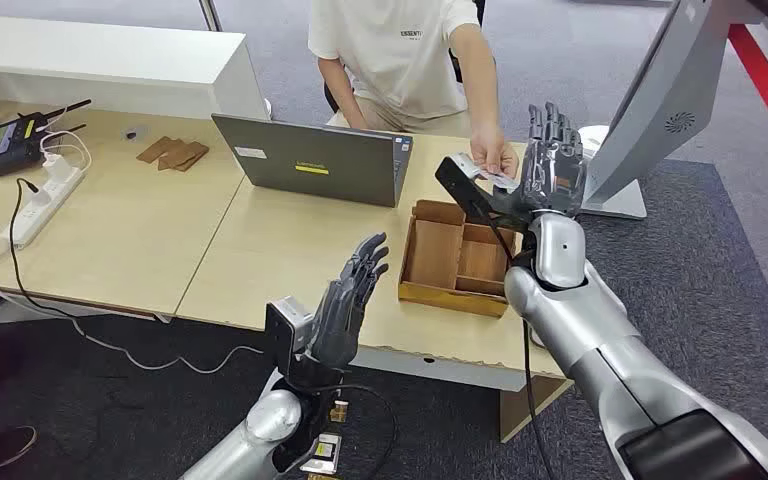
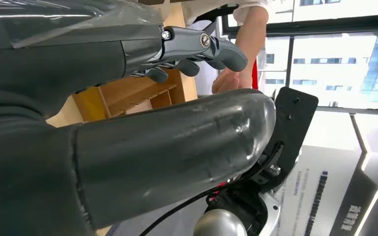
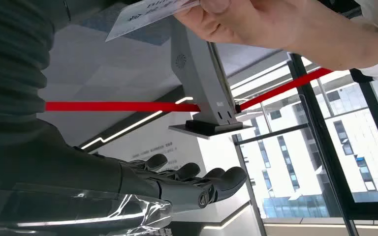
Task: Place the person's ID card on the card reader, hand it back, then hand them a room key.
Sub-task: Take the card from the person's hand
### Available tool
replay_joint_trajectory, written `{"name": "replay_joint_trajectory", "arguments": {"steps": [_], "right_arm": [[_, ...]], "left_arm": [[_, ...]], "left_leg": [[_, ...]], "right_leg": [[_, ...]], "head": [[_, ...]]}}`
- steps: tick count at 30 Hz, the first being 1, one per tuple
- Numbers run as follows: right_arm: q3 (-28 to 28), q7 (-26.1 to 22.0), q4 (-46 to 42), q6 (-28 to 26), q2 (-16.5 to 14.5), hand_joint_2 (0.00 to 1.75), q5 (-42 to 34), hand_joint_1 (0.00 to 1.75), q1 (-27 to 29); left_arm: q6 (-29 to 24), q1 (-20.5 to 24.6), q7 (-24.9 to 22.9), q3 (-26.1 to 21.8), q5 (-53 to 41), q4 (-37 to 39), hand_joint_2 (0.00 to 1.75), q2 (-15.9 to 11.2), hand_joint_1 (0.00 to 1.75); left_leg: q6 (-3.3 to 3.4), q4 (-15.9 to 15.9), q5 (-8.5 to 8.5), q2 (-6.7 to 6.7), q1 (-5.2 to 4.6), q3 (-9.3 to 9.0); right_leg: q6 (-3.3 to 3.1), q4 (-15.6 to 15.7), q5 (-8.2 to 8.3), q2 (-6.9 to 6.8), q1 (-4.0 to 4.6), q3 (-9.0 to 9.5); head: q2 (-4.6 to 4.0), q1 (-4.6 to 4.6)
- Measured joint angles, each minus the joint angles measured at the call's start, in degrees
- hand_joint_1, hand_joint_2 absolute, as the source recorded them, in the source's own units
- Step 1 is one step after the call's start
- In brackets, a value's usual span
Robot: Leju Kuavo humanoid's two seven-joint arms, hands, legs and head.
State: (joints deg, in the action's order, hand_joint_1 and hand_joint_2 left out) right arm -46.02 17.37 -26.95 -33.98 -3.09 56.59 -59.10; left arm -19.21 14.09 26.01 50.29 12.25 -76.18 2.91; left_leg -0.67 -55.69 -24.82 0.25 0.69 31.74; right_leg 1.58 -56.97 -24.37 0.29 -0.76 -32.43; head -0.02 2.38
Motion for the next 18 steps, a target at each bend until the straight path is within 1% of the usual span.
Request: {"name": "replay_joint_trajectory", "arguments": {"steps": [1, 2, 3, 10, 18], "right_arm": [[-0.03, -0.04, 0.16, -0.03, 0.01, 1.75, -0.07, 1.45, 0.00], [-0.06, -0.13, 0.29, -0.06, 0.03, 1.75, -0.23, 1.52, 0.00], [-0.11, -0.32, 0.56, -0.12, 0.05, 1.75, -0.53, 1.75, -0.01], [-0.25, -2.17, 1.19, -0.81, 0.36, 1.75, -2.73, 1.75, 0.01], [-0.29, -2.80, 1.42, -1.22, 0.52, 1.75, -3.09, 1.75, 0.00]], "left_arm": [[0.05, 0.00, 0.00, 0.00, 0.00, 0.06, 0.00, 0.00, 0.00], [0.09, 0.00, 0.00, 0.00, -0.01, 0.12, 0.00, 0.01, 0.00], [0.17, 0.00, 0.00, 0.00, -0.03, 0.20, 0.00, 0.01, 0.00], [0.37, 0.04, 0.00, 0.03, -0.08, 0.54, 0.00, 0.38, 0.00], [0.43, 0.04, 0.00, 0.07, -0.08, 0.78, 0.00, 0.55, 0.00]], "left_leg": [[0.00, 0.00, 0.00, 0.00, 0.00, 0.00], [0.00, 0.00, 0.00, 0.00, 0.00, 0.00], [0.00, 0.00, 0.00, 0.00, 0.00, 0.00], [0.00, 0.00, 0.00, 0.01, 0.00, 0.00], [0.00, -0.01, 0.00, 0.01, 0.00, 0.00]], "right_leg": [[0.00, 0.00, 0.00, 0.00, 0.00, 0.00], [0.00, 0.00, 0.00, 0.00, 0.00, 0.00], [0.00, 0.00, 0.00, 0.00, 0.00, -0.01], [0.01, 0.00, 0.01, 0.01, 0.00, -0.01], [0.01, 0.00, 0.01, 0.01, 0.00, -0.01]], "head": [[0.00, 0.00], [0.00, 0.00], [0.00, 0.00], [0.00, 0.00], [0.00, 0.00]]}}
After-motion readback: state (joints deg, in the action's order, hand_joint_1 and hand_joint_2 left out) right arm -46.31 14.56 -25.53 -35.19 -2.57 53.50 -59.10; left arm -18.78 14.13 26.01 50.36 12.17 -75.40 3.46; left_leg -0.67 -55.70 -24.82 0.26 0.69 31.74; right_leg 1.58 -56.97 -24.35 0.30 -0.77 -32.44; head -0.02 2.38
